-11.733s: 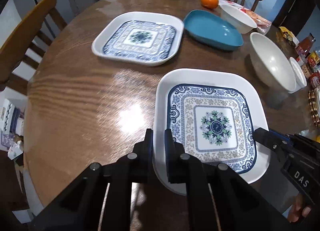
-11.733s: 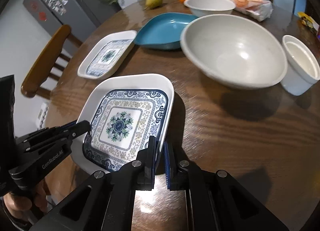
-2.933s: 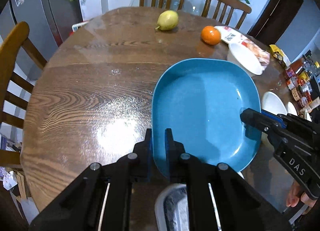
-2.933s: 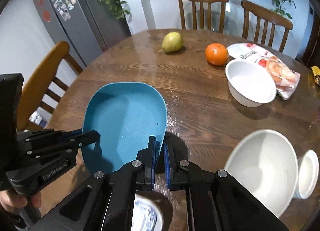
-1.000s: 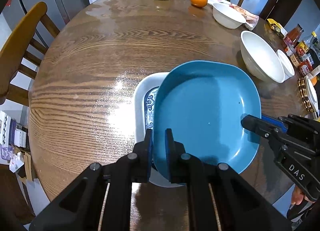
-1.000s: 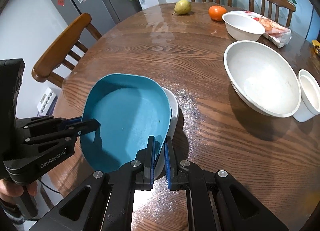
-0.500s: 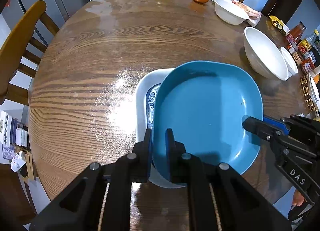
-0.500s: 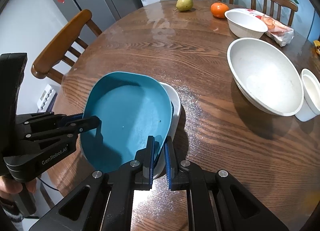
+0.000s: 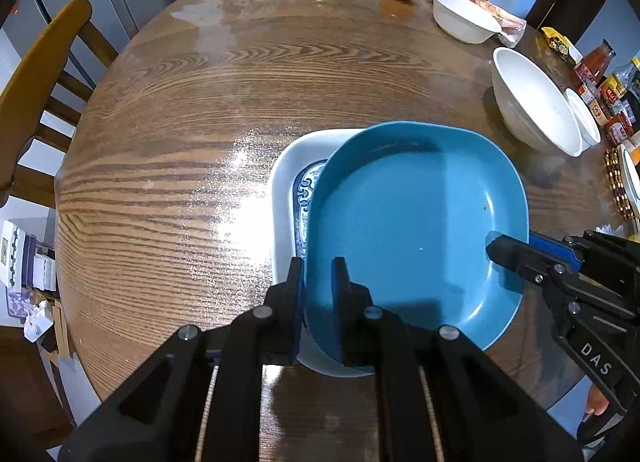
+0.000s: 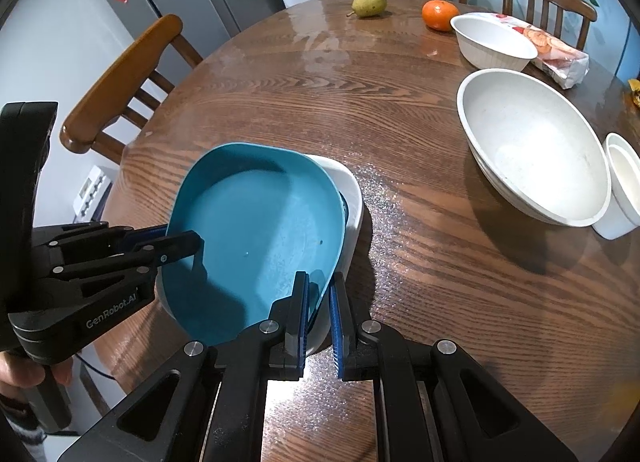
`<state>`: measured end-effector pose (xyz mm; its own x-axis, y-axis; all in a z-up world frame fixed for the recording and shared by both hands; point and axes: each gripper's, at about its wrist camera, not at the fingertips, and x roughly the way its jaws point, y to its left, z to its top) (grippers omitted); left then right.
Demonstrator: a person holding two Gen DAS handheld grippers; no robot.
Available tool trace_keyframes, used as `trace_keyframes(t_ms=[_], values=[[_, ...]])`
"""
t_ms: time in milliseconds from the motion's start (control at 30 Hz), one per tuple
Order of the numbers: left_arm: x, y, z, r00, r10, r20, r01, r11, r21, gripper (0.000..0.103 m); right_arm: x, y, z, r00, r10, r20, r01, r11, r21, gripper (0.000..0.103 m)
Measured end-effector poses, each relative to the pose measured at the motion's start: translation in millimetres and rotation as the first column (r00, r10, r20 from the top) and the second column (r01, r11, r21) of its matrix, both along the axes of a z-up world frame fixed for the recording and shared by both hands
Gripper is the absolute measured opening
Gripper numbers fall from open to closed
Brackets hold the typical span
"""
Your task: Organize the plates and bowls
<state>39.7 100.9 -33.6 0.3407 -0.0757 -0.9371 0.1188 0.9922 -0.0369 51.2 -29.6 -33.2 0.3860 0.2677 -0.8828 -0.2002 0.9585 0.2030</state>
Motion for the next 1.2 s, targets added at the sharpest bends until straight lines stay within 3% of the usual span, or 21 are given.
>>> trace_keyframes(t_ms=[1200], values=[[0.0,0.5,-0.8,1.0,-0.018,-0.002,0.018,0.999,0.045,0.015,0.5,0.6,-1.8,1.0,-0.005,-0.004,0.005,1.0,-0.007,0.011]])
